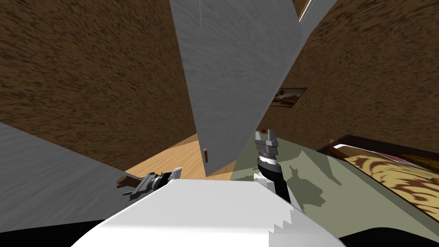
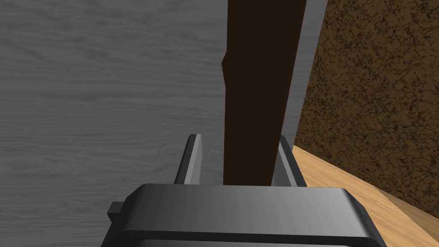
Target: Push the door open
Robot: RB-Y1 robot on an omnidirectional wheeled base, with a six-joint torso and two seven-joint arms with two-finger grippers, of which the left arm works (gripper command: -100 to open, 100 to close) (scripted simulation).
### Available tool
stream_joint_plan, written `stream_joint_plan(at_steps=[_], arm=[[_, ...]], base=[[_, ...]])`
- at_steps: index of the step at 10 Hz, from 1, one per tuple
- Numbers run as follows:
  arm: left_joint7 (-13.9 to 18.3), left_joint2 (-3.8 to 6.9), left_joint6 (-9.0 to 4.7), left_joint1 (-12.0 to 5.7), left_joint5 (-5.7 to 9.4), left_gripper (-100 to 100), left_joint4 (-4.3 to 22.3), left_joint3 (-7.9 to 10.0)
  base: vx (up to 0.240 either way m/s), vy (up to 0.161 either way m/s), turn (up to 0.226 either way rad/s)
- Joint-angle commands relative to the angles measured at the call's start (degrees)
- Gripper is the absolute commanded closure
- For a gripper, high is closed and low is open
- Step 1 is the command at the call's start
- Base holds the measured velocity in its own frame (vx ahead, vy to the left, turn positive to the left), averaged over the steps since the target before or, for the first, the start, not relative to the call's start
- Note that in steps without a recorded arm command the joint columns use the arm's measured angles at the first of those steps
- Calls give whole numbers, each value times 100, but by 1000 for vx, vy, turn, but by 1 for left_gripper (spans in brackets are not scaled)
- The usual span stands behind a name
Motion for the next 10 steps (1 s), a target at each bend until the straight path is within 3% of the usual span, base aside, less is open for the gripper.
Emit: stream_joint_plan(at_steps=[1, 3, 4, 5, 8, 10], arm=[[-53, -24, -185, 56, 69, 100, -125, 129], [-88, -57, -330, -5, 146, 100, -85, 236], [-88, -57, -330, -5, 146, 100, -85, 236], [-122, -98, -468, -64, 219, 100, -47, 337], [-138, -119, -536, -93, 254, 100, -28, 386], [-171, -164, -669, -150, 325, 100, 9, 484]], base=[[3, 86, -91], [10, 106, -95], [-5, 81, -9], [4, 101, -92], [-10, 73, -46], [-3, 66, -66]])
